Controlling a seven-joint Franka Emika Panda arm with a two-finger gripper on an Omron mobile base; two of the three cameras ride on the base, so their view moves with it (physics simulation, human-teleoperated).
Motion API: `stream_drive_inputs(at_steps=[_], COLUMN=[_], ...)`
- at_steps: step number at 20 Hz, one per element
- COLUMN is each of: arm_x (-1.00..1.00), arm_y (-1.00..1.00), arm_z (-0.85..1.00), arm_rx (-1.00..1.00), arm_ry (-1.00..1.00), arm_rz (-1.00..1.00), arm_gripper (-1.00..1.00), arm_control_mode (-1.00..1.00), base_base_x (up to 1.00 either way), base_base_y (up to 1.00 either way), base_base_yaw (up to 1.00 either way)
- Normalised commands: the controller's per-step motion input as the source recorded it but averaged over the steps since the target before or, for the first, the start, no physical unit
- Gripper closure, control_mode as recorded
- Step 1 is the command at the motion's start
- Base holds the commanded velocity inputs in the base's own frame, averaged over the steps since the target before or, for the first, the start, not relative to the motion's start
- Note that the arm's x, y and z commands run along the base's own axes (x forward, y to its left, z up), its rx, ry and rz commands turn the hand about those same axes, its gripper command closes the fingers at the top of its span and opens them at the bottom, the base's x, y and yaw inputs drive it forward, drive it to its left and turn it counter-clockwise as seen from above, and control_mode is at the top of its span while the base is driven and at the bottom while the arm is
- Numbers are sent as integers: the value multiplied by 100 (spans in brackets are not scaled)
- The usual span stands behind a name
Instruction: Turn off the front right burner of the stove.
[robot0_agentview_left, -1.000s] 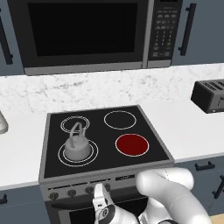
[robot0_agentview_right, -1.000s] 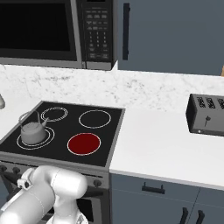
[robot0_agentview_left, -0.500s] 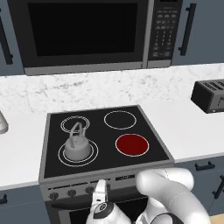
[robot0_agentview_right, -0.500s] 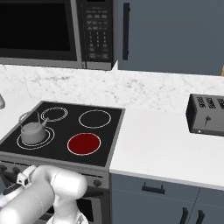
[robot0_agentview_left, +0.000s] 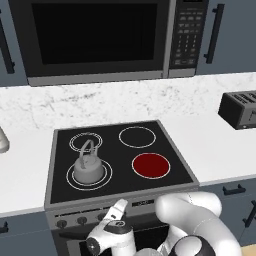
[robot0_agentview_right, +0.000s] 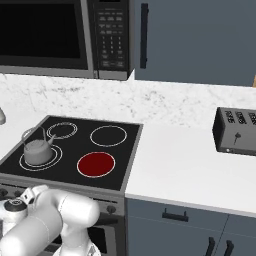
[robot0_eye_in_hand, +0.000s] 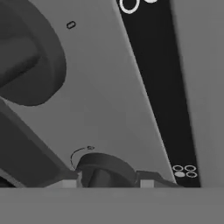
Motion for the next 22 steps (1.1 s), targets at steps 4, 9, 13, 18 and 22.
stream_drive_inputs(at_steps=[4,9,13,18,22], arm_x=[0,0,0,-8,-28], arm_y=[-54,-52,-51,-58,-88], arm_z=[0,0,0,0,0], arm_rx=[86,85,85,89,93], arm_ry=[-11,-15,-19,-19,-22], arm_rz=[-47,-49,-49,-44,-30], arm_gripper=[100,100,100,100,100], arm_control_mode=[-100,-100,-100,-100,-100], base_base_x=[0,0,0,0,0], base_base_y=[0,0,0,0,0], base_base_yaw=[0,0,0,0,0])
